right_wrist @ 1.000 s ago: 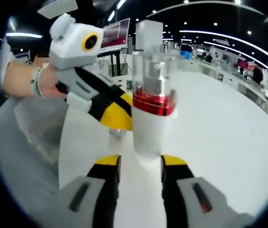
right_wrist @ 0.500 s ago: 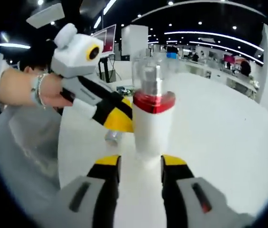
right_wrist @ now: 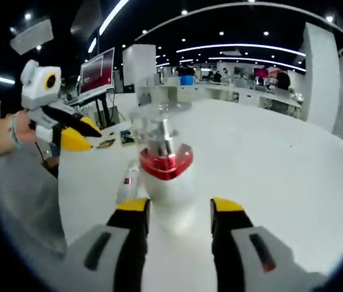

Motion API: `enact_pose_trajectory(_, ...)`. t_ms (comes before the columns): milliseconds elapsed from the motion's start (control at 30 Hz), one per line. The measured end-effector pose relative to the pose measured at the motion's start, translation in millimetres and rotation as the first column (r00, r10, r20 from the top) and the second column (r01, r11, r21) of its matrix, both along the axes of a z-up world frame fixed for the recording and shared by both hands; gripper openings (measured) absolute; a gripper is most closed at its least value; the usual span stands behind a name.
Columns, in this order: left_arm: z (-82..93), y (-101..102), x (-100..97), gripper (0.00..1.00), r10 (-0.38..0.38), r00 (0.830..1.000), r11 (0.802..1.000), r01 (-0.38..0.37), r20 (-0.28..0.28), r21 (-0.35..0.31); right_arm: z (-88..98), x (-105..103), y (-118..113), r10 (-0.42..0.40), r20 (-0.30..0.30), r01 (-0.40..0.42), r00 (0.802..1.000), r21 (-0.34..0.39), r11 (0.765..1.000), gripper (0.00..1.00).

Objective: Arrange the skincare products in the storage area until every visible bottle or jar stands upright without overlapping.

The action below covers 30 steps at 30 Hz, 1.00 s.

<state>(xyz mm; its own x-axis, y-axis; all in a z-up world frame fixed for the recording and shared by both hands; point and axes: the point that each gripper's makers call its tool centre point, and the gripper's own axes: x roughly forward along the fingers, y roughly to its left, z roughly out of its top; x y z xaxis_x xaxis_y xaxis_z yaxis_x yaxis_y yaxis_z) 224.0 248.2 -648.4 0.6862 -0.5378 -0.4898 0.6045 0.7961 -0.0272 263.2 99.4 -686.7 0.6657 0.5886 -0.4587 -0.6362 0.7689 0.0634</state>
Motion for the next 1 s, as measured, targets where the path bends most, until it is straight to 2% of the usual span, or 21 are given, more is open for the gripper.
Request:
enact_pose_trajectory(67,-2.7,13.8,-2.1,0.23,0.023,1.0,0.999,-0.024,0.01,0.025,2.3,-2.0,3.6,-0.014,0.015,0.013,1.0,0.008,1.0,0.41)
enact_pose_trajectory(133,-3.0,26.6,-3.6,0.23,0.056,0.998,0.998,-0.057,0.014,0.017,0.5,-4.1,10.8,-0.012,0.014,0.012,1.0,0.002,1.0,0.41)
enact_pose_trajectory(200,-0.1,35.6,-1.7,0.23,0.095,0.995,0.995,-0.095,0.037,-0.006,-5.5,-5.0,15.8,-0.018,-0.006,0.018,1.0,-0.017,1.0,0.41)
enact_pose_trajectory(300,5.8,44.7,7.9,0.23,0.173,0.981,0.984,-0.168,0.09,-0.068,-9.9,-3.1,17.2,-0.06,-0.018,0.06,0.998,-0.022,0.998,0.4)
enact_pose_trajectory(367,8.7,45.5,10.5,0.23,0.181,0.981,0.982,-0.176,0.072,-0.065,-14.8,2.6,12.9,-0.142,-0.046,0.141,0.989,-0.009,0.99,0.39)
enact_pose_trajectory(467,20.5,44.5,14.8,0.23,0.213,0.969,0.972,-0.197,0.126,-0.124,-18.6,8.4,9.8,-0.209,-0.054,0.208,0.977,-0.01,0.978,0.38)
enact_pose_trajectory(567,14.7,46.1,10.6,0.23,0.219,0.971,0.972,-0.209,0.094,-0.109,-21.0,7.9,18.9,-0.214,-0.054,0.214,0.975,-0.008,0.977,0.34)
enact_pose_trajectory(600,14.0,46.2,9.8,0.23,0.219,0.971,0.972,-0.208,0.094,-0.107,-20.8,10.0,18.0,-0.222,-0.018,0.221,0.975,-0.034,0.975,0.34)
enact_pose_trajectory(767,18.3,47.1,9.0,0.23,0.235,0.967,0.966,-0.221,0.095,-0.138,-23.5,10.8,17.9,-0.214,0.017,0.214,0.977,-0.099,0.972,0.31)
enact_pose_trajectory(1000,13.4,53.0,11.1,0.23,0.263,0.96,0.961,-0.253,0.092,-0.108,-24.0,29.8,15.2,-0.264,0.038,0.267,0.964,-0.104,0.958,0.31)
